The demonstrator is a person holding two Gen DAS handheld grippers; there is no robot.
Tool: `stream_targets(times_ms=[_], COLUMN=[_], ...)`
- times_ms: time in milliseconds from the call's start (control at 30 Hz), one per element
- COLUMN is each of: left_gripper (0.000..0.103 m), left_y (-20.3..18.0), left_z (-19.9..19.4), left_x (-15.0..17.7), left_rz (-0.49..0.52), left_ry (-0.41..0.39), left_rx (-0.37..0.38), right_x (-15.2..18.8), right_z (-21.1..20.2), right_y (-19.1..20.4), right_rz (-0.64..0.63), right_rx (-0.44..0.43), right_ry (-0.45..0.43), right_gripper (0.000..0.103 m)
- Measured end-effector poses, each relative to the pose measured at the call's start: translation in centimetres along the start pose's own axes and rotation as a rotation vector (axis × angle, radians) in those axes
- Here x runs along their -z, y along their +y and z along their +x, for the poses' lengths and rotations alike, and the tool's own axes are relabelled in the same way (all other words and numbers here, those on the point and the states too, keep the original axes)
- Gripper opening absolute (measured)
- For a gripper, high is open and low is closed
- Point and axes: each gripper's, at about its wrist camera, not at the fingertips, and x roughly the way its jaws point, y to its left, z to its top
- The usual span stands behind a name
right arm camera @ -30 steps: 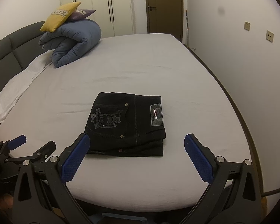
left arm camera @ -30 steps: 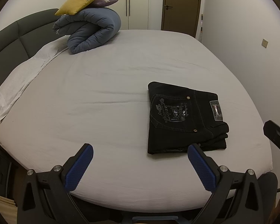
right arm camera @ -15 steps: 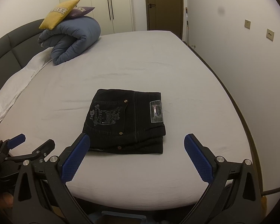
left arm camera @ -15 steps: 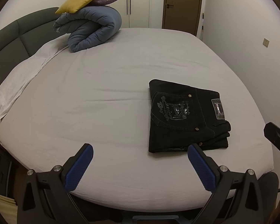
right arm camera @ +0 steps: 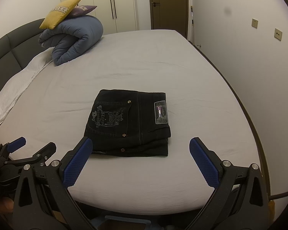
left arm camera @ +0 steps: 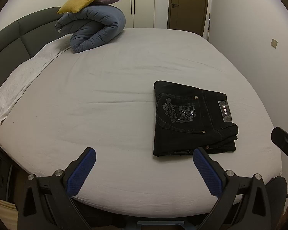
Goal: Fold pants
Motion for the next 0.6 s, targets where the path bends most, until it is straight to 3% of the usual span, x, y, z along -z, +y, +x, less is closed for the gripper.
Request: stream_targets(times_ms=[600], left_gripper=[0.103], left_y=[0.12], left_z=[0.11], left_x=[0.13], left_rz=[-0.002], left_ry=[0.001], left_rx=[-0.004], right_x=[0.39], right_z=[0.4], right_y=[-0.18], right_rz=[0.004], right_rx=[0.0], right_ry=[0.008], right_gripper=[0.103])
